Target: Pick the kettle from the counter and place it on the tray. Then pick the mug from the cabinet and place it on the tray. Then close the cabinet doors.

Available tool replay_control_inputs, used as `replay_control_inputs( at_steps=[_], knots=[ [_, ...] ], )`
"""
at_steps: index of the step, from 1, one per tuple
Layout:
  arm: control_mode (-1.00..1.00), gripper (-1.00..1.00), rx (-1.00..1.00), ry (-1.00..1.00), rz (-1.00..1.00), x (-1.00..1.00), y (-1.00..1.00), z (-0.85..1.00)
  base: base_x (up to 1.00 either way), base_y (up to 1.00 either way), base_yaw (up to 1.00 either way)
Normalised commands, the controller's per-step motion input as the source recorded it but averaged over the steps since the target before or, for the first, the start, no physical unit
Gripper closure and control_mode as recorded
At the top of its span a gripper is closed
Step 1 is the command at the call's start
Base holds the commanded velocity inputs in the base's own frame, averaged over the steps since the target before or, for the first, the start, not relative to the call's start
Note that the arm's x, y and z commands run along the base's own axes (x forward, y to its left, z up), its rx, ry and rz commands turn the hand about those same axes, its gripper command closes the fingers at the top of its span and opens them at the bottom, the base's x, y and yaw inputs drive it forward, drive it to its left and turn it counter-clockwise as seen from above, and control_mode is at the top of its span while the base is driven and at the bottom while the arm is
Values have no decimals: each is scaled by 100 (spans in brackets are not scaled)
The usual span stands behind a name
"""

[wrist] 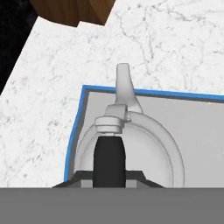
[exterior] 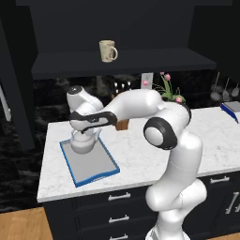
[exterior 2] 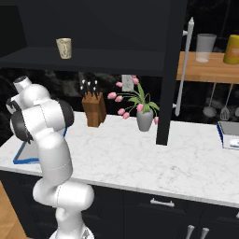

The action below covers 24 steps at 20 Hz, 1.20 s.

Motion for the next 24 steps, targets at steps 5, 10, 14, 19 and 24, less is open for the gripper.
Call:
replay_control_inputs(
  at_steps=[5, 10, 14, 19, 24],
  knots=[
    [-100, -100, -5, 12, -4, -20, -1, -37, 0, 0, 0],
    [-100, -100, 0, -1, 0, -20, 0, 1, 0, 0, 0],
    [-100, -100, 0, -7, 2, -53, 2, 0, 0, 0, 0],
    [-100, -100, 0, -17, 13, -49, 0, 2, 0, 0, 0],
    [-100, -100, 0, -16, 36, -52, -7, 3, 0, 0, 0]
  ],
)
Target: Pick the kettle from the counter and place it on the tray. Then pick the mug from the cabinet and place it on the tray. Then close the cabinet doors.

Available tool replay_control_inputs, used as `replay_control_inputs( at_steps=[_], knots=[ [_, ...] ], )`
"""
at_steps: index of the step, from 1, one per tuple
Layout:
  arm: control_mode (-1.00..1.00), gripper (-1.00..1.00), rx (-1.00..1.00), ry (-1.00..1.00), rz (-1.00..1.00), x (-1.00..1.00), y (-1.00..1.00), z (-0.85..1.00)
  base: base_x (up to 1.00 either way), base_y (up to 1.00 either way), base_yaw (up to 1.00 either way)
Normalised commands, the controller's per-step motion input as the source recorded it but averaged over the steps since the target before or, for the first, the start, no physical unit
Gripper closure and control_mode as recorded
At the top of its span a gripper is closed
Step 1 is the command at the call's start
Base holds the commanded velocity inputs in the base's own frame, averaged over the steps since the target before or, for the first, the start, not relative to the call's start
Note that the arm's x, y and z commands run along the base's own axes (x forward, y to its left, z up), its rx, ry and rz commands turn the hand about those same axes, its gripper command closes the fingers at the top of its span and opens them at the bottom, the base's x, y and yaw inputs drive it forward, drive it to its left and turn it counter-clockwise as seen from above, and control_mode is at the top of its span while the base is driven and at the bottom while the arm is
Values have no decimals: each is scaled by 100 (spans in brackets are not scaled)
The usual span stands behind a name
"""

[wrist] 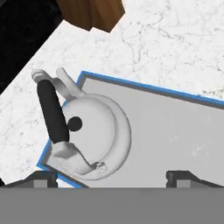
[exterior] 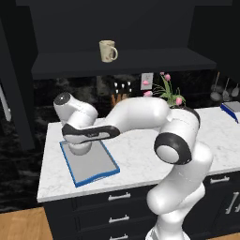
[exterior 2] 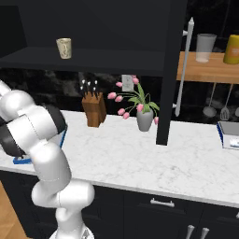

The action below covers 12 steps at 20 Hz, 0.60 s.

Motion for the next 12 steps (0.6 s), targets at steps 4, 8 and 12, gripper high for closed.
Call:
replay_control_inputs(
  at_steps=[4, 8, 12],
  knots=[
    [-100, -100, 0, -10, 53, -25, -5, 15, 0, 0, 0],
    [-100, -100, 0, -5, 50, -5, -3, 19, 0, 0, 0],
    [-100, -100, 0, 0, 58, -32, -14, 27, 0, 0, 0]
  ],
)
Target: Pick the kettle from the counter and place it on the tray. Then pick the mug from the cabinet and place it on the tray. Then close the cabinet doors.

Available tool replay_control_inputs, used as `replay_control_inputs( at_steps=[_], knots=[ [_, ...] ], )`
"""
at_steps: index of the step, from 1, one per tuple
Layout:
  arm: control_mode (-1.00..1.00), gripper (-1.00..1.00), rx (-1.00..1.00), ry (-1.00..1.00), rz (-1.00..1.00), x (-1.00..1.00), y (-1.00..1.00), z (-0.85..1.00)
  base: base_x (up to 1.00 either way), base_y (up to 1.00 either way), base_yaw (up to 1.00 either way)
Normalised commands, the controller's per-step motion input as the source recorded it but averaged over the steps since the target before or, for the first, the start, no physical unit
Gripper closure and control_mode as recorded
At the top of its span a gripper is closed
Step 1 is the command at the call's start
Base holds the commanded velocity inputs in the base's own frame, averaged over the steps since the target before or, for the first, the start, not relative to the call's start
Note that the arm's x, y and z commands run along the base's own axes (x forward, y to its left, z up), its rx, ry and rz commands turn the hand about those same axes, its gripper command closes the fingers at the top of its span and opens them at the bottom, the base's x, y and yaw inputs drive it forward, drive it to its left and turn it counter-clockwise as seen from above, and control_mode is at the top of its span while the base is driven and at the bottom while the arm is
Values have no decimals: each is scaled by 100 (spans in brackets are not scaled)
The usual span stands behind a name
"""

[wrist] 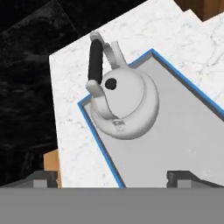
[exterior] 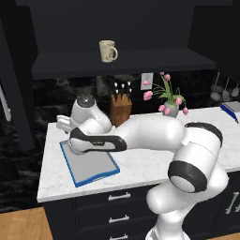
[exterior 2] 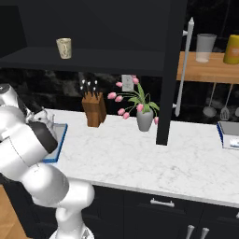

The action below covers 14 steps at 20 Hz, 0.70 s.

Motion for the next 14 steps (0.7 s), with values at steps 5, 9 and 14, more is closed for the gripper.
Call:
replay_control_inputs(
  at_steps=[5, 9, 14],
  knots=[
    [-100, -100, -11, 0, 52, -36, -28, 39, 0, 0, 0],
    [-100, -100, -19, -4, 29, -29, -38, 47, 0, 0, 0],
    [-100, -100, -14, -17, 4, -26, -48, 48, 0, 0, 0]
  ],
)
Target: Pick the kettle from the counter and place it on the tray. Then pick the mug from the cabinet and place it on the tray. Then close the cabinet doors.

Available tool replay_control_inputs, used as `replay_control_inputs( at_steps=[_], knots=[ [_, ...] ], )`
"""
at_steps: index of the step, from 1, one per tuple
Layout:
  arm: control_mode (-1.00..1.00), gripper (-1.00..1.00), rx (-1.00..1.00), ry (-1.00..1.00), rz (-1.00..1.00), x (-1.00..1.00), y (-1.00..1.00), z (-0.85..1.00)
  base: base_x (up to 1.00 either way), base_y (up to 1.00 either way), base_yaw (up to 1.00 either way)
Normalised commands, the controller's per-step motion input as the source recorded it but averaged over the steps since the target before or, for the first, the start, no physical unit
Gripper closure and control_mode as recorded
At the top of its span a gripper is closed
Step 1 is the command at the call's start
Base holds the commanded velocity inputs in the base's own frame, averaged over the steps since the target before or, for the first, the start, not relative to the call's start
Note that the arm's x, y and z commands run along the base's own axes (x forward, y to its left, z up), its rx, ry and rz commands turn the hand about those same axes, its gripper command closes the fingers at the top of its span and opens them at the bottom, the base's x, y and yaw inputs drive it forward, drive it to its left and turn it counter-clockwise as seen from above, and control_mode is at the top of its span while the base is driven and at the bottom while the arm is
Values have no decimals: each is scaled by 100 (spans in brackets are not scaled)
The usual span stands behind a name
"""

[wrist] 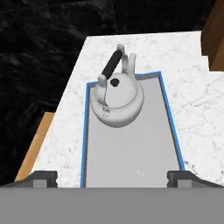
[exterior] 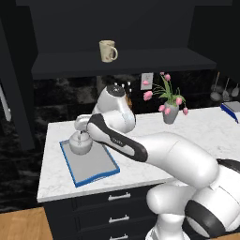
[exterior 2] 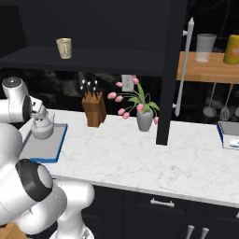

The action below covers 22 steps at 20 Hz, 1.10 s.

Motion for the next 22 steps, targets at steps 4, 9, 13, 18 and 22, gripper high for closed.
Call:
replay_control_inputs(
  at_steps=[4, 9, 13, 18, 22],
  knots=[
    [-100, -100, -4, -26, 0, -10, -37, 59, 0, 0, 0],
    [-100, -100, 0, -21, 0, -4, -41, 70, 0, 0, 0],
    [-100, -100, 0, -26, 0, -10, -41, 79, 0, 0, 0],
    [-100, -100, 0, -26, -1, 3, -34, 69, 0, 0, 0],
    [-100, -100, 0, -19, 0, 14, -31, 74, 0, 0, 0]
  ],
)
